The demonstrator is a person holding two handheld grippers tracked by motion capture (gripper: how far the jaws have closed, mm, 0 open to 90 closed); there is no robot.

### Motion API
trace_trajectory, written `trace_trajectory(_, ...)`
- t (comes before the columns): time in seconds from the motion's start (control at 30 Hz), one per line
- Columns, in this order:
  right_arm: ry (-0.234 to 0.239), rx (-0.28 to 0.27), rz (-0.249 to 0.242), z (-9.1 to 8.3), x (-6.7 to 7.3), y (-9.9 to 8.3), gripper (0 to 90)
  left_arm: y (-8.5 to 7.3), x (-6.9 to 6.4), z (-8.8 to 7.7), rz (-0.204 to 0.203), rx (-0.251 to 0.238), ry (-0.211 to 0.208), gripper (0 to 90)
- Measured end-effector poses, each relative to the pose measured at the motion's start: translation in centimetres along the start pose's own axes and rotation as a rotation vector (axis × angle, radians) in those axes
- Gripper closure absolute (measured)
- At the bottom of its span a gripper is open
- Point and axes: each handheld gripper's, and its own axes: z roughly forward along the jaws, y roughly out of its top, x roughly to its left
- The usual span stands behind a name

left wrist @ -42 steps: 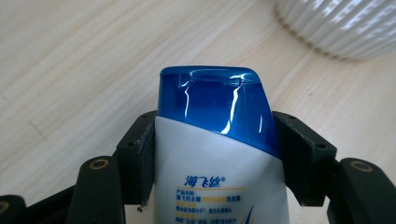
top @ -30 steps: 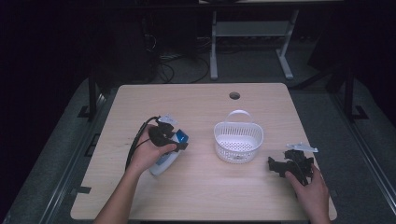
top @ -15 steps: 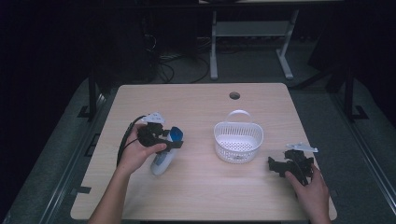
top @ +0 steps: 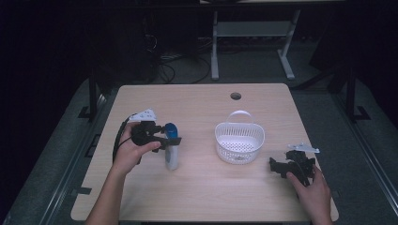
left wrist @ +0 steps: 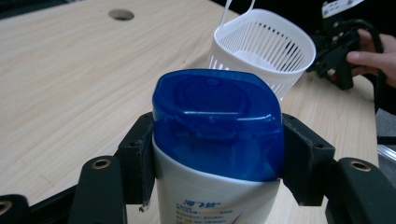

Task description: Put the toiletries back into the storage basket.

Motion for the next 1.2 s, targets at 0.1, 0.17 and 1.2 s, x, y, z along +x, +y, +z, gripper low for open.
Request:
trace_trajectory(0.1, 0.000, 0.000, 0.000, 0.0, 0.0, 0.0, 0.5, 0.0, 0.0, -0.1, 0.011, -0.028, -0.012, 37.2)
trace_trajectory(0.17, 0.000, 0.000, 0.000, 0.0, 0.0, 0.0, 0.4, 0.1, -0.1, -0.1, 0.014, -0.041, -0.019, 37.3)
trace_trajectory(1.2, 0.000, -0.002, -0.002, 0.0, 0.0, 0.0, 0.5, 3.3, -1.7, 0.3, 0.117, -0.142, -0.062, 37.2)
